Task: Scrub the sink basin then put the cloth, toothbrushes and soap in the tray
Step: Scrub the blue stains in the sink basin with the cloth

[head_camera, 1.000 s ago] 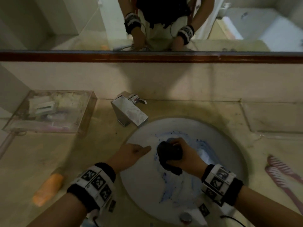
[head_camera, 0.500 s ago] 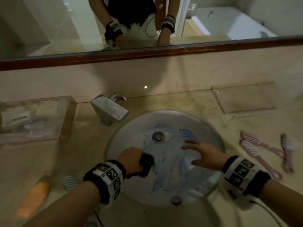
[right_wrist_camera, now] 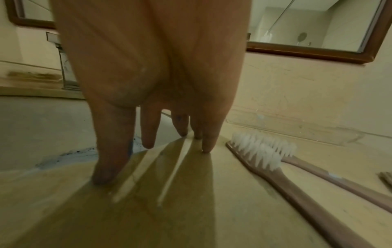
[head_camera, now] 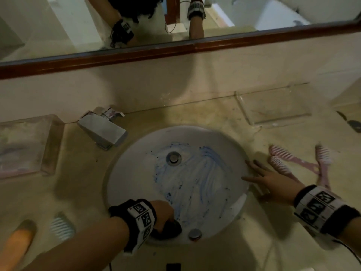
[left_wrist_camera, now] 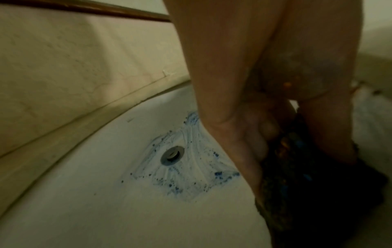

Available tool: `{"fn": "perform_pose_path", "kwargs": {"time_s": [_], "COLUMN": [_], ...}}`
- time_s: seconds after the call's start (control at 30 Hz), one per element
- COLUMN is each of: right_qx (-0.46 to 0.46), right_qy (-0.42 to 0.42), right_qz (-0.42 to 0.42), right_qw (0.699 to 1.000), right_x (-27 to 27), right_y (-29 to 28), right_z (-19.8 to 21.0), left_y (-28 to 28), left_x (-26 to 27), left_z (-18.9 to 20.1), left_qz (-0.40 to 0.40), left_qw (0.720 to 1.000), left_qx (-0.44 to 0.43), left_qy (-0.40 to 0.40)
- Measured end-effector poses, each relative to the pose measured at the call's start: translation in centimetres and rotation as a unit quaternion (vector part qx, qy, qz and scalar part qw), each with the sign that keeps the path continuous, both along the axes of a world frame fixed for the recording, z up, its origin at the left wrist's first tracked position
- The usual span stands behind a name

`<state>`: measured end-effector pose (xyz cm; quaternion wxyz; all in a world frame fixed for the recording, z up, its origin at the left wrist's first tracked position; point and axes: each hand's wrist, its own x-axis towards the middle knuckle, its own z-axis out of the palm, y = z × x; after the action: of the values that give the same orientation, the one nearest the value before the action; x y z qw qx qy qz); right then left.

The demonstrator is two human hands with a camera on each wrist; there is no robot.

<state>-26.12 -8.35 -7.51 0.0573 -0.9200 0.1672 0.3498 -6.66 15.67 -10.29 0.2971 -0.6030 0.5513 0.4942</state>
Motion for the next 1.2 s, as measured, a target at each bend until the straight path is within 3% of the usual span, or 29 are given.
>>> {"fn": "perform_pose_path", "kwargs": {"time_s": [0.23, 0.33, 0.47, 0.77, 0.87, 0.97, 1.07, 1.2], "right_qx": [0.003, 0.016, 0.036, 0.056, 0.066, 0.059, 0.061, 0.061], "right_qy": [0.008, -0.003, -0.018, -0.044, -0.053, -0.054, -0.063, -0.065], "right_qz": [0.009, 0.005, -0.001, -0.016, -0.023, -0.018, -0.019, -0.020], "right_qw": [1.000, 1.000, 0.999, 0.997, 0.996, 0.997, 0.996, 0.996], "right_x": [0.4, 0.5, 0.2, 0.4, 0.4, 0.4, 0.4, 0.4], "right_y": [-1.4, -1.6, -1.8, -1.7, -1.8, -1.7, -1.7, -1.7], "right_z": [-0.4, -0.4, -0.4, -0.5, -0.5, -0.6, -0.7, -0.9], "left_y": [-2.1, -1.8, -1.2, -3.9, -5.3, -5.8, -5.4, -5.2], "left_x": [0.3, 0.1, -1.1, -0.1, 1.4, 1.4, -1.3, -4.6], "left_z": [-1.6, -1.8, -1.3, -4.2, -3.8, -2.5, -1.2, -1.6], "left_qz": [0.024, 0.058, 0.040, 0.052, 0.106, 0.159, 0.120, 0.038], "left_qw": [0.998, 0.996, 0.995, 0.996, 0.989, 0.973, 0.975, 0.988], "left_qx": [-0.046, -0.068, -0.059, -0.067, -0.102, -0.161, -0.149, -0.121], "left_qy": [-0.047, -0.011, 0.065, -0.015, -0.012, 0.044, 0.110, 0.082]}}
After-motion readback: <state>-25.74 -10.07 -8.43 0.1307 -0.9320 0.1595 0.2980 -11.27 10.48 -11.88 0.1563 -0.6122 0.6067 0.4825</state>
